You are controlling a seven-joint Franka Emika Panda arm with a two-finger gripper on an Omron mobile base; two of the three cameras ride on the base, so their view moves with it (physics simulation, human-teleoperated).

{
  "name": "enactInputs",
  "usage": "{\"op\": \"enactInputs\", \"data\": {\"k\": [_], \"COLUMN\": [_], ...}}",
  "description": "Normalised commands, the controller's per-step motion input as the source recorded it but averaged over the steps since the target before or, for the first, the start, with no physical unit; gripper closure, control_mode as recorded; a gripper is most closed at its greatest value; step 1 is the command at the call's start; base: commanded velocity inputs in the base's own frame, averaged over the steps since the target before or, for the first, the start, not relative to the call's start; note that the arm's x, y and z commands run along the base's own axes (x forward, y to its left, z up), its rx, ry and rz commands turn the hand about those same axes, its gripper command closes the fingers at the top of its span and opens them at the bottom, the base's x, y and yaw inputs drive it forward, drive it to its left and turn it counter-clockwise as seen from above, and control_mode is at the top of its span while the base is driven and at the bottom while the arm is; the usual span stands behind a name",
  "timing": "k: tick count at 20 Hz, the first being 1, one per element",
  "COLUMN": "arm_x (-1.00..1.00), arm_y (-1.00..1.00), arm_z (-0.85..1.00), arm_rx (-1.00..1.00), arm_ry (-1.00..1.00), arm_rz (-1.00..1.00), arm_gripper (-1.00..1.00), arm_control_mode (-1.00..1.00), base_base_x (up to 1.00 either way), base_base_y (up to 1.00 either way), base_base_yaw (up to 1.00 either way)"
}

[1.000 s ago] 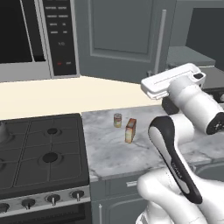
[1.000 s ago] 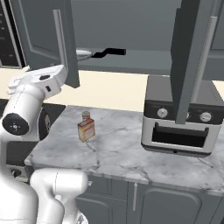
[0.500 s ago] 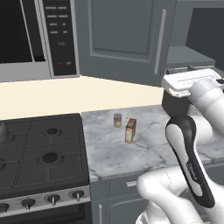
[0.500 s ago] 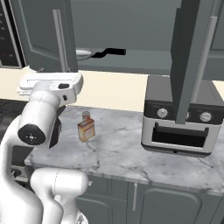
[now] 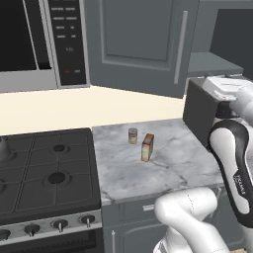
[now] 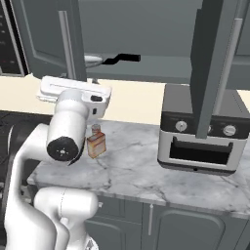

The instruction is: Pick the pan from the cabinet and place it on the stove. Then turn on the stove burner for the pan.

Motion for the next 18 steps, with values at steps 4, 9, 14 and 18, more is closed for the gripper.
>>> {"op": "enactInputs", "data": {"k": [4, 9, 14, 18], "arm_x": [0.00, 0.13, 0.46, 0.24], "arm_y": [-0.35, -0.33, -0.17, -0.05], "arm_z": [0.05, 0.02, 0.00, -0.15], "arm_rx": [0.18, 0.16, 0.13, 0.10], "arm_ry": [0.17, 0.23, 0.28, 0.23], "arm_rz": [0.15, 0.20, 0.24, 0.15], "arm_gripper": [-1.00, -1.00, -1.00, -1.00], "arm_control_mode": [-1.00, -1.00, -1.00, -1.00], "base_base_x": [0.00, 0.00, 0.00, 0.00], "base_base_y": [0.00, 0.00, 0.00, 0.00], "base_base_yaw": [0.00, 0.00, 0.00, 0.00]}}
